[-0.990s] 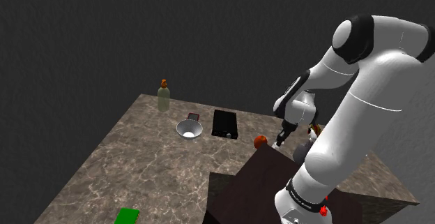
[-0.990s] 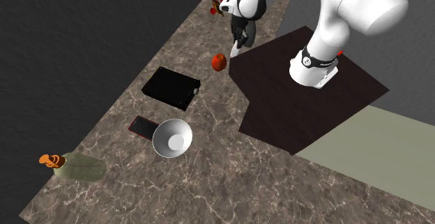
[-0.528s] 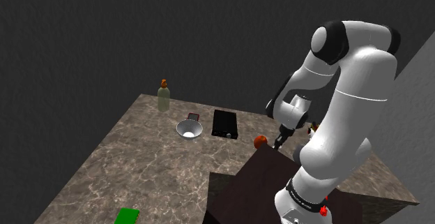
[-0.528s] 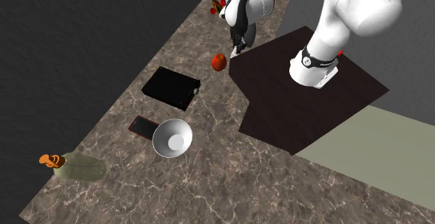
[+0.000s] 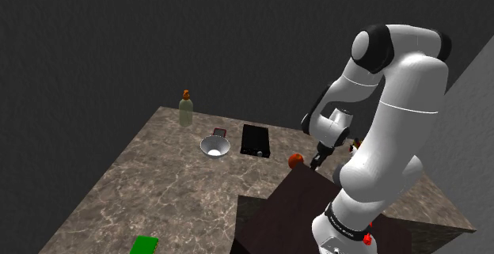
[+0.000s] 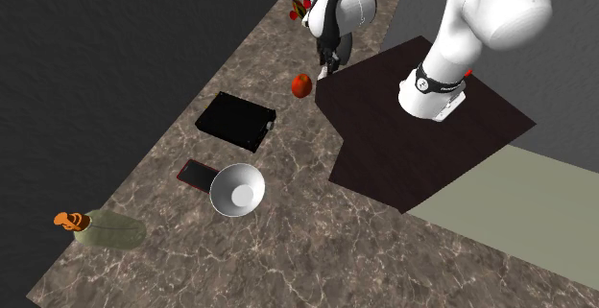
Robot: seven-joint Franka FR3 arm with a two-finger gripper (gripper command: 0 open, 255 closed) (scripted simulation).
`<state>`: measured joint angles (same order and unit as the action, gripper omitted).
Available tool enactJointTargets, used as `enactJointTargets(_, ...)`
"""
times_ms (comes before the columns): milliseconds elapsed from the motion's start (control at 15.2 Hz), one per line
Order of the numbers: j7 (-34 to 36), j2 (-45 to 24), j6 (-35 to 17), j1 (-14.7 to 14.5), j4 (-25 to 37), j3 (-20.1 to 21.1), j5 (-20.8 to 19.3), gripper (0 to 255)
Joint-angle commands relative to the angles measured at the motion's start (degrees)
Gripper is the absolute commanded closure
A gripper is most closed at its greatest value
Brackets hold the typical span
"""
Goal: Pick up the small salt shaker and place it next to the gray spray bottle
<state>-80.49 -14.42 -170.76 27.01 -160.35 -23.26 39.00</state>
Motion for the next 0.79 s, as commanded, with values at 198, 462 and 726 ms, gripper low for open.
enactJointTargets(198, 0.15, 0.08, 0.03, -0.15, -0.05, -0.12, -0.13, 0)
enactJointTargets(462, 19.35, 10.18, 5.07, -17.18, -3.63, -23.49, -26.18, 0)
enactJointTargets(726, 27.34, 13.91, 6.83, -17.38, -4.12, -26.70, -37.55, 0)
